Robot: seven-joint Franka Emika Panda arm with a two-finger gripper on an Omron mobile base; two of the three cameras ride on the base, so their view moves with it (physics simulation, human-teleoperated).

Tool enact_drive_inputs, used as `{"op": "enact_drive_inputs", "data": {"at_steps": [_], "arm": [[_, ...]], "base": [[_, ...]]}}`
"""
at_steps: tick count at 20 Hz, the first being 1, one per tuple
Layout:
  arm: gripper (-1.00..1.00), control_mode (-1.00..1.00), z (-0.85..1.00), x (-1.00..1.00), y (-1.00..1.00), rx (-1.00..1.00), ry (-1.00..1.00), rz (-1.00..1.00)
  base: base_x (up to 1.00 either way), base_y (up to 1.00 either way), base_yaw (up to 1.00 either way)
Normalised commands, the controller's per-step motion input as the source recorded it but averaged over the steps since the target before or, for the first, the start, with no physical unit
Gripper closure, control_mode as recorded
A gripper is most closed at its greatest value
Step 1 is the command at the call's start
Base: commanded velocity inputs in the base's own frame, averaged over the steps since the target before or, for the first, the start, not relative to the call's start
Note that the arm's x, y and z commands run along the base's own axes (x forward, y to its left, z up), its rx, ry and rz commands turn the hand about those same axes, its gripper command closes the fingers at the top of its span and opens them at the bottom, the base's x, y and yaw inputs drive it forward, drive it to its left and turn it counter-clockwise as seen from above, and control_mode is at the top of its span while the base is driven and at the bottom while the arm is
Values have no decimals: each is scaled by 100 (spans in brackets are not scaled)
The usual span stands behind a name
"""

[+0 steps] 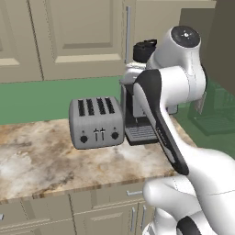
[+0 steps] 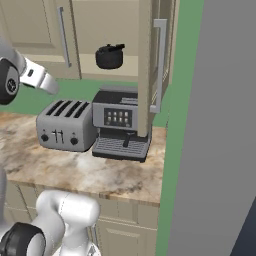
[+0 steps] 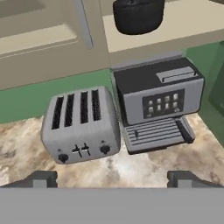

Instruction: Open the cabinet, pick the kettle from the cabinet, and place it in the sink.

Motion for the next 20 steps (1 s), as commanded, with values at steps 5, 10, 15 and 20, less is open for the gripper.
{"op": "enact_drive_inputs", "data": {"at_steps": [5,10,15,20], "arm": [[-100,-100,19,17,0,-16,-17,13],[-100,-100,19,17,0,-17,-24,7],[-100,-100,19,24,0,-14,-21,3],[-100,-100,22,35,0,-5,-4,6]], "base": [[0,0,0],[0,0,0],[0,0,0],[0,0,0]]}}
